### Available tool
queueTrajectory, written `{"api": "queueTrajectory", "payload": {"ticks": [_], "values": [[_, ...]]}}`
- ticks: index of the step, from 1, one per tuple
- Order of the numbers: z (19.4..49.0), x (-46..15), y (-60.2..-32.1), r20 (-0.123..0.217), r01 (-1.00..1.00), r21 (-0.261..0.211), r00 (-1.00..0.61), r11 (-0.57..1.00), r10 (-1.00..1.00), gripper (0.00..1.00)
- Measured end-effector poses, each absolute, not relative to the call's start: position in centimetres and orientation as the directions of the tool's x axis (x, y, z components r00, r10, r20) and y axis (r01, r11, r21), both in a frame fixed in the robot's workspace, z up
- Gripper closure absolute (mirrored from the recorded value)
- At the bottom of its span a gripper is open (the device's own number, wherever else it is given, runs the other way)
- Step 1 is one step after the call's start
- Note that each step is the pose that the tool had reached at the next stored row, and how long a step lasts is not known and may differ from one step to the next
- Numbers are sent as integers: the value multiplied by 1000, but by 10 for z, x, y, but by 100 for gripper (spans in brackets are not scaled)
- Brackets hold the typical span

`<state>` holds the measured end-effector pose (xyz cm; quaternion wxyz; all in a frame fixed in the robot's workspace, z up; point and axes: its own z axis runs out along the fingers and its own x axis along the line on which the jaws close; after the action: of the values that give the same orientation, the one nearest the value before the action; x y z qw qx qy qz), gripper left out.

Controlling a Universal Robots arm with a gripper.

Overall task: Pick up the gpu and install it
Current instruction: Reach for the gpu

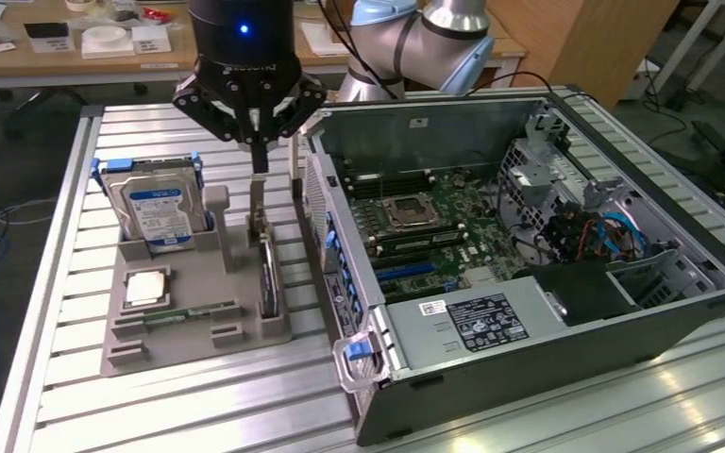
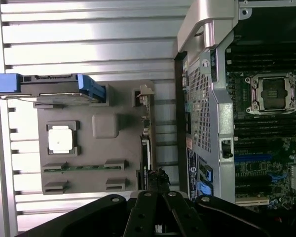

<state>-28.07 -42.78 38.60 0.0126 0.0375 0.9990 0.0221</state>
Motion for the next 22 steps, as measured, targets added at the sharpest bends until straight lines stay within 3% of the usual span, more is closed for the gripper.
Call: {"api": "queueTrajectory", "payload": {"ticks": [22], "values": [[380, -282, -430, -23, 74, 45, -997, 996, 75, 89]]}}
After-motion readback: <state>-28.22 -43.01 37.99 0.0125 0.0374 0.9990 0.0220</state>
